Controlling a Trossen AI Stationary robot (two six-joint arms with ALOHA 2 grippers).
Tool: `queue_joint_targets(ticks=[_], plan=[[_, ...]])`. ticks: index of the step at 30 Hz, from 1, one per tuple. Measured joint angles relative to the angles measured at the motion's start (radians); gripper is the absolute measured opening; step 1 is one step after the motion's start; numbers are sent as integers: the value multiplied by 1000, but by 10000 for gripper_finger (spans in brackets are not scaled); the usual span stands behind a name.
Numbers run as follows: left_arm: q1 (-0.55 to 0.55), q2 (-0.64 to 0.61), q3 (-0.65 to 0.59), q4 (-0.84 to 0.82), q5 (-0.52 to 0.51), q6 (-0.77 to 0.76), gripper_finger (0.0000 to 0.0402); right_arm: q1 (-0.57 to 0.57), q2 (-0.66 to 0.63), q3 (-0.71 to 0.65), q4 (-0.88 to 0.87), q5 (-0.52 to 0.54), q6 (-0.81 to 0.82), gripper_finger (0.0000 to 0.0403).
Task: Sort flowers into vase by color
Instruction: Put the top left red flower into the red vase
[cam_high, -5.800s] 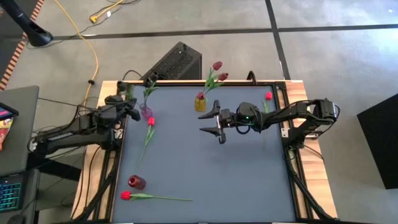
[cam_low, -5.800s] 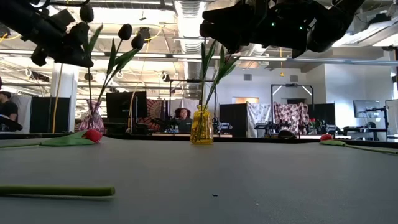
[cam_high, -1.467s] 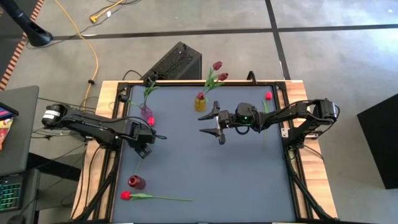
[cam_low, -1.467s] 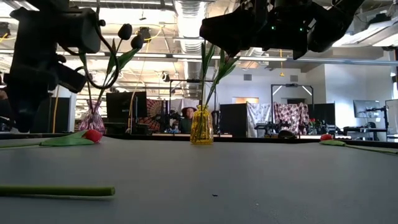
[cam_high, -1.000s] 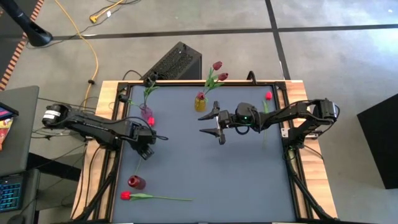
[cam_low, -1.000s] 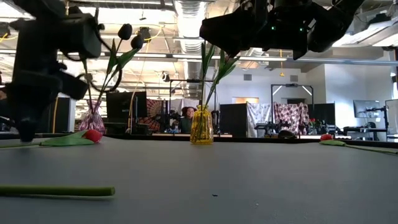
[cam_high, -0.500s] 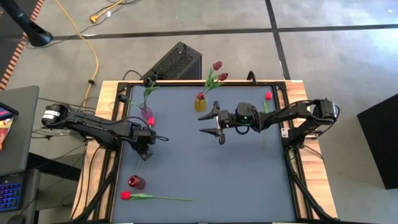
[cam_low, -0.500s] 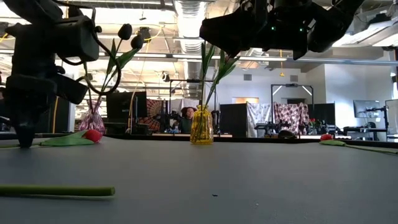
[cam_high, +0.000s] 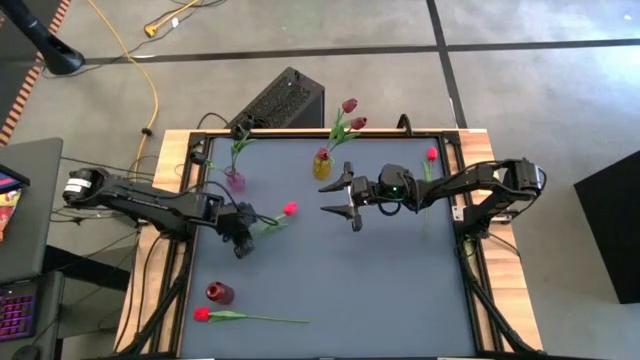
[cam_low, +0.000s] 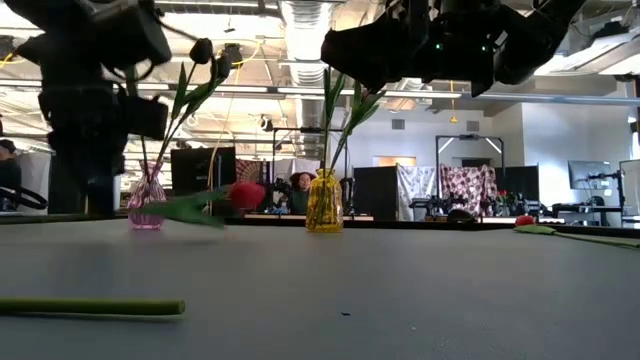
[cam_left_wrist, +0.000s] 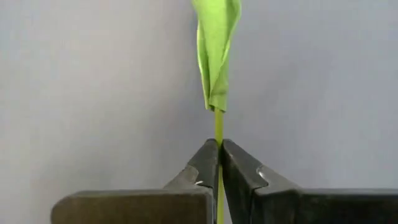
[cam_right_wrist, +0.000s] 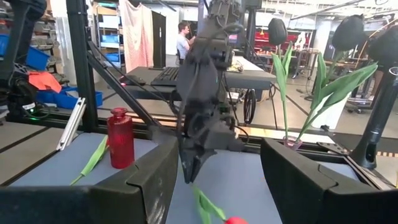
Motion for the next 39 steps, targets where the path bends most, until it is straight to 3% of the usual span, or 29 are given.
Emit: queue_joint_targets(ticks=[7, 15, 22, 32, 39], plan=[[-22, -112, 21, 128, -1, 168, 0, 0, 0, 0, -19, 0, 0, 255], [-23, -306, 22, 158, -19, 261, 0, 0, 0, 0, -22, -1, 0, 255], [-23, -486, 22, 203, 27, 378, 0, 0, 0, 0, -22, -1, 0, 255], [-24, -717, 22, 276, 300, 541, 0, 0, 0, 0, -22, -1, 0, 255], [-24, -830, 23, 290, 405, 567, 0, 0, 0, 0, -22, -1, 1, 255]])
